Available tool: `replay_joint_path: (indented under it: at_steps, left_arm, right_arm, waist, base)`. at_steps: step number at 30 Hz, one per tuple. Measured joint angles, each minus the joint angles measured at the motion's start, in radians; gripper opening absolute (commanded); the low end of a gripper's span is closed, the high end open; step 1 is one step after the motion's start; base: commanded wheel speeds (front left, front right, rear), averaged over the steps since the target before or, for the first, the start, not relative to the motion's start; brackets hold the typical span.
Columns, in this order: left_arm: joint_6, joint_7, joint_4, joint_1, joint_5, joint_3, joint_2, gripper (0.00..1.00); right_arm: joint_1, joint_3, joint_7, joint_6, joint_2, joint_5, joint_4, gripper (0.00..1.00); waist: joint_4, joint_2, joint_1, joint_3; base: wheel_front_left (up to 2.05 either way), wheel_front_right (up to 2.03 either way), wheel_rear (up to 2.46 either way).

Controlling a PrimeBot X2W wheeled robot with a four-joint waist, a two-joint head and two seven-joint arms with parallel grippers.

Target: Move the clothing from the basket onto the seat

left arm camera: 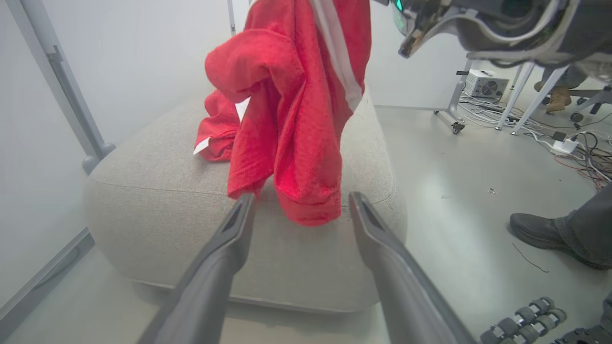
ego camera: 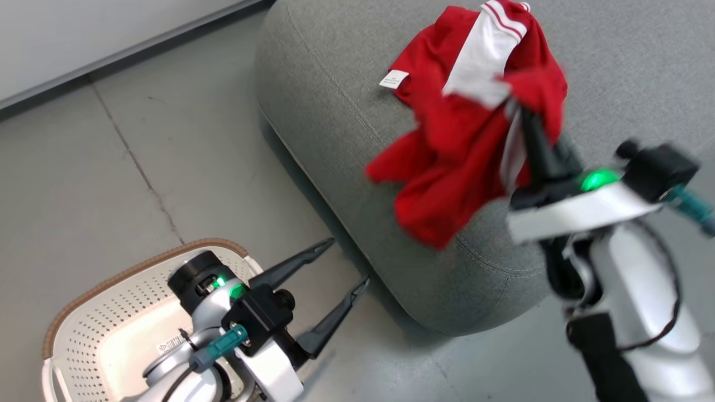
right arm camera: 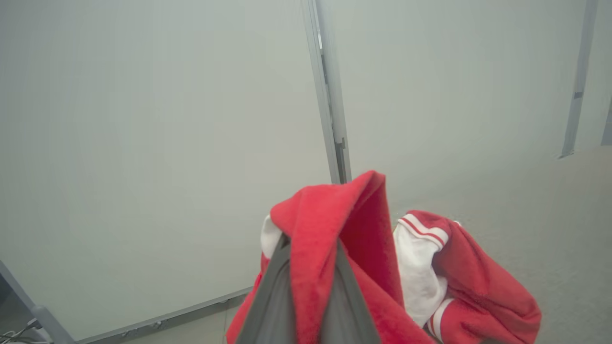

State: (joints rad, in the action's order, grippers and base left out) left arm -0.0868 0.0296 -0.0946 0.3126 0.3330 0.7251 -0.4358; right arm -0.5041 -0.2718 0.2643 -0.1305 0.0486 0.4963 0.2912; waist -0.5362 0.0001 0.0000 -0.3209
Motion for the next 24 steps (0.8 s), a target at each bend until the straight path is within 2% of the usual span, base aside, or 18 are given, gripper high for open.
replay_joint_path:
  at_steps: [8,15,19,22,24]
  left_arm:
    - [0.006,-0.02,-0.044,0.052,-0.007,-0.036,-0.036,1.0]
    - [0.0,-0.035,-0.081,0.115,-0.017,-0.042,-0.053,1.0]
    - [-0.002,-0.048,-0.105,0.145,-0.019,-0.048,-0.063,1.0]
    - [-0.002,-0.057,-0.121,0.159,-0.024,-0.049,-0.073,1.0]
    - [-0.008,-0.066,-0.14,0.171,-0.026,-0.052,-0.086,1.0]
  right_arm:
    - [-0.261,0.189,0.0,0.0,0.01,-0.053,-0.012,0.0]
    - [-0.457,0.35,0.0,0.0,0.13,-0.075,0.032,0.0]
    - [-0.535,0.416,0.0,0.0,0.206,-0.073,0.114,0.0]
    - [-0.552,0.43,0.0,0.0,0.216,-0.069,0.148,0.0]
    - [-0.561,0.449,0.0,0.0,0.219,-0.066,0.212,0.0]
  waist:
    - [0.007,0.0,0.0,-0.066]
    - [0.056,0.0,0.0,-0.135]
    - [0.095,0.0,0.0,-0.201]
    - [0.107,0.0,0.0,-0.234]
    - [0.122,-0.0001,0.0,-0.287]
  base:
    - [0.0,0.0,0.0]
    - [0.0,0.0,0.0]
    - [0.0,0.0,0.0]
    - [0.0,0.0,0.0]
    - [0.0,0.0,0.0]
